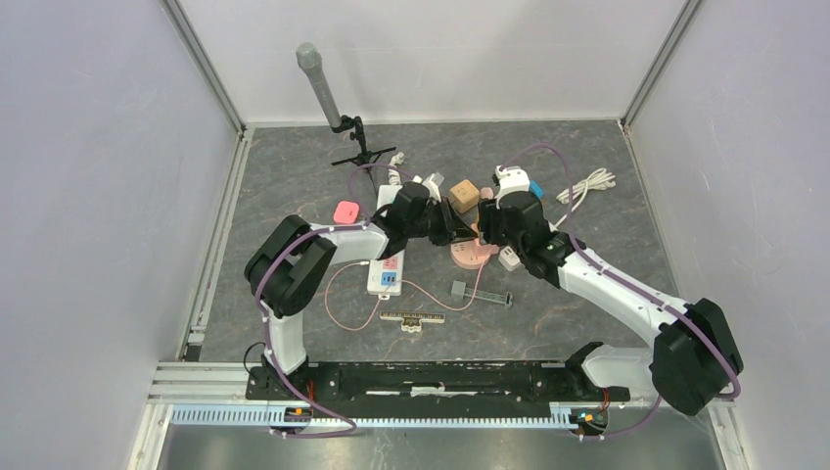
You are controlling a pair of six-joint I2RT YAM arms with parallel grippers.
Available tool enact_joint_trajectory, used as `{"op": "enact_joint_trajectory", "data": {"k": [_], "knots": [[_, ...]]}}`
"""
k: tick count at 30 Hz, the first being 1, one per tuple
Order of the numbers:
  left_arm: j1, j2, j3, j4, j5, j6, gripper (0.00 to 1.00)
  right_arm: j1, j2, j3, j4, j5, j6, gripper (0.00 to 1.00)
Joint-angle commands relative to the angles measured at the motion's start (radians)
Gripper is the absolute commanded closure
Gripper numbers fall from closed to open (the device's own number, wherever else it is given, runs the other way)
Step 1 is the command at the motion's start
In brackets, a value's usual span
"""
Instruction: Pull the plug off the socket
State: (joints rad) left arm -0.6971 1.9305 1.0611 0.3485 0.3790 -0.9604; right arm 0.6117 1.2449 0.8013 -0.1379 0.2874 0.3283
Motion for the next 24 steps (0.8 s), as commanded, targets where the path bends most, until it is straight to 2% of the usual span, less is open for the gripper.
{"op": "enact_joint_trajectory", "data": {"k": [1,4,8,12,14,16,19,21,24], "knots": [[0.003,0.165,-0.069,-0.313,-0.246,0.074,0.88,0.115,-0.019,0.043,0.226,-0.383,0.024,1.0],[0.004,0.169,-0.07,-0.315,-0.25,0.074,0.88,0.113,-0.051,0.053,0.203,-0.335,0.024,1.0],[0.003,0.173,-0.066,-0.316,-0.25,0.074,0.88,0.065,-0.077,0.079,0.101,-0.25,0.136,1.0],[0.003,0.17,-0.066,-0.32,-0.25,0.077,0.88,0.049,-0.116,0.048,0.116,-0.22,0.19,1.0],[0.004,0.171,-0.066,-0.321,-0.249,0.077,0.88,0.056,-0.119,0.026,0.182,-0.268,0.141,1.0],[0.003,0.172,-0.066,-0.32,-0.25,0.077,0.88,0.104,-0.111,-0.003,0.27,-0.277,0.019,1.0],[0.004,0.171,-0.066,-0.317,-0.249,0.082,0.88,0.158,-0.062,0.014,0.256,-0.259,-0.094,1.0],[0.004,0.173,-0.064,-0.318,-0.246,0.084,0.88,0.18,-0.039,0.031,0.234,-0.24,-0.128,1.0],[0.004,0.18,-0.06,-0.317,-0.238,0.084,0.88,0.184,-0.051,0.043,0.227,-0.214,-0.086,1.0]]}}
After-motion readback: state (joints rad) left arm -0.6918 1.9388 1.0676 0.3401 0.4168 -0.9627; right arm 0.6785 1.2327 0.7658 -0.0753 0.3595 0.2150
